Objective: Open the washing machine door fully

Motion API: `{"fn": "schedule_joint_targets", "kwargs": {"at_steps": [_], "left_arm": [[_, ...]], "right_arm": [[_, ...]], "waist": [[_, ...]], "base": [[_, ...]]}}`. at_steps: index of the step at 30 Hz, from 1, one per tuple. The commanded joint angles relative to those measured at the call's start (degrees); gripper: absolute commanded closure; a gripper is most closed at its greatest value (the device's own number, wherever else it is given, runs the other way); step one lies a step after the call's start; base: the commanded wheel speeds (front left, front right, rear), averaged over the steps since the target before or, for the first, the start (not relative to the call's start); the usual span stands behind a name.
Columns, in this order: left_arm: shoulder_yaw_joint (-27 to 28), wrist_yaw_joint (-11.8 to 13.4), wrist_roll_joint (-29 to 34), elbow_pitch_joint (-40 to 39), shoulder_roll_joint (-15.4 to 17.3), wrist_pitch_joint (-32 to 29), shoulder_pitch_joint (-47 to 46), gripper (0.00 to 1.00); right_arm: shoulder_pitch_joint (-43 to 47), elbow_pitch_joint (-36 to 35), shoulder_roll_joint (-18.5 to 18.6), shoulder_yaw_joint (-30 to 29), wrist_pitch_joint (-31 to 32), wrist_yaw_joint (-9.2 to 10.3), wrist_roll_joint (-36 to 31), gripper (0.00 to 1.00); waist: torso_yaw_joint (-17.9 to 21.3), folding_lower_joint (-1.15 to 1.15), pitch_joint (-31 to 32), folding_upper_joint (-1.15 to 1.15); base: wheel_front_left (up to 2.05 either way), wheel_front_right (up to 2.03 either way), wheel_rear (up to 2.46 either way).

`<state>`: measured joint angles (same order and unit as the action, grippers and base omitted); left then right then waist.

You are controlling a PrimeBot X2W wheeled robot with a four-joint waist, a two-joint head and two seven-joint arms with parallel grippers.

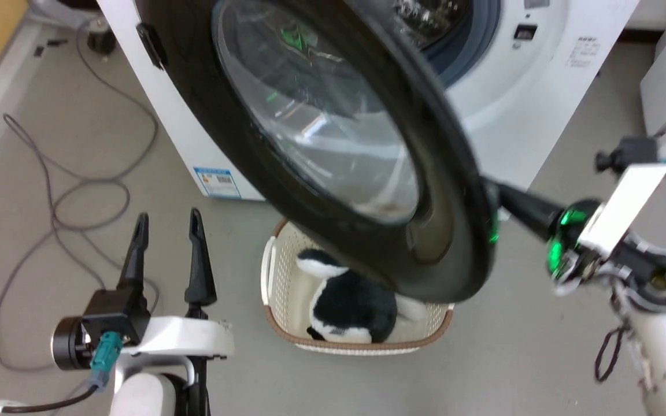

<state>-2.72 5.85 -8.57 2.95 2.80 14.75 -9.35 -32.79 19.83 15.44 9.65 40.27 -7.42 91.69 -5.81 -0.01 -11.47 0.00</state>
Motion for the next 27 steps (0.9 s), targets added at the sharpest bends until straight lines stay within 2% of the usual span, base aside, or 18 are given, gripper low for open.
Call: {"fn": "schedule_joint_targets", "kwargs": {"at_steps": [1, 12, 27], "left_arm": [[0.17, -0.4, 0.69, 0.4, 0.08, 0.25, 1.14, 0.0], [0.68, -0.91, 1.02, 1.76, 0.08, 0.25, 3.75, 0.0], [0.82, -1.33, 1.1, 3.74, 0.08, 0.25, 6.14, 0.0]], "right_arm": [[2.7, -1.62, -1.12, 0.52, 0.43, -0.07, 0.49, 1.0], [12.19, -8.28, -4.84, 4.04, 2.0, -0.07, 0.84, 1.0], [19.21, -8.57, -10.62, 8.63, 0.64, -0.07, 0.86, 1.0]], "waist": [[-0.08, 0.01, 1.62, 0.0], [-0.73, 0.01, 5.72, 0.0], [-0.73, 0.01, 9.21, 0.0]], "base": [[0.0, 0.0, 0.0], [0.0, 0.0, 0.0], [0.0, 0.0, 0.0]]}}
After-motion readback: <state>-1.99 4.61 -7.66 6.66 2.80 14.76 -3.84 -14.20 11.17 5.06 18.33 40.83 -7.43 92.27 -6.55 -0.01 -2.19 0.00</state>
